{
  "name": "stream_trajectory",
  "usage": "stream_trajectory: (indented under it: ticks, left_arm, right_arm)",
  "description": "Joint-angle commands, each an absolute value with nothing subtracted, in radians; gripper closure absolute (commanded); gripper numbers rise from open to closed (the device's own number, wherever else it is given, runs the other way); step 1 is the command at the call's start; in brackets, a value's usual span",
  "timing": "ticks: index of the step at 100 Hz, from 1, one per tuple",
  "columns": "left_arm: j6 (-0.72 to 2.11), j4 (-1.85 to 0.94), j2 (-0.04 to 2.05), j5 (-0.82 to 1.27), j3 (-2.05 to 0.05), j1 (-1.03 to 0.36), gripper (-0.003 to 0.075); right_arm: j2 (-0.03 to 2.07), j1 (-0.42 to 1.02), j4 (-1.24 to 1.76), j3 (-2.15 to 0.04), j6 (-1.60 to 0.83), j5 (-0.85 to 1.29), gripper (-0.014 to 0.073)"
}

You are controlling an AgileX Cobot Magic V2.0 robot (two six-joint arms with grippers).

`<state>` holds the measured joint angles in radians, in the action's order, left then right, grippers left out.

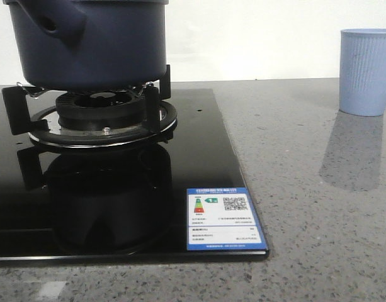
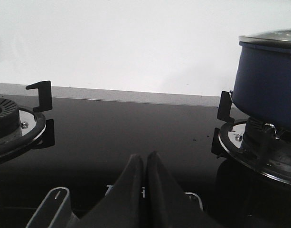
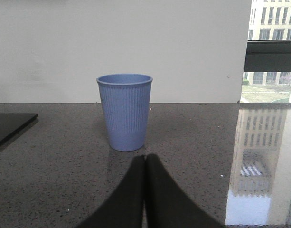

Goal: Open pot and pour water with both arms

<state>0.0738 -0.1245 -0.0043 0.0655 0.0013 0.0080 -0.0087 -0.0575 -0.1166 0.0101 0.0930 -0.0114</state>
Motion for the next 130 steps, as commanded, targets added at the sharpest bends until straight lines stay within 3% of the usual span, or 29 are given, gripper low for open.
stream_trajectory:
  ticks: [1, 66, 90, 116, 130]
  left_arm:
    - [0.064, -0.129, -0.030, -0.018, 0.034, 0.008, 0.0739]
    - [0.064, -0.145, -0.030, -0.018, 0.034, 0.008, 0.0739]
    - [0.064, -0.453, -0.030, -0.018, 0.034, 0.008, 0.0739]
    - [0.064, -0.770, -0.030, -0.065, 0.028, 0.008, 0.0739]
    - [0.066, -0.797, -0.030, -0.048, -0.013, 0.008, 0.0739]
  right_arm:
    - [-0.028, -0.055, -0.120, 0.037, 0.086, -0.084, 0.0660]
    - [-0.028, -0.055, -0.118, 0.037, 0.086, -0.084, 0.0660]
    - [-0.028, -0.055, 0.000, 0.037, 0.089, -0.110, 0.0660]
    - [-0.028, -0.055, 0.440, 0.035, 0.113, -0.138, 0.0660]
    - [-0.028, -0.055, 0.526, -0.015, 0.113, -0.045, 0.0659]
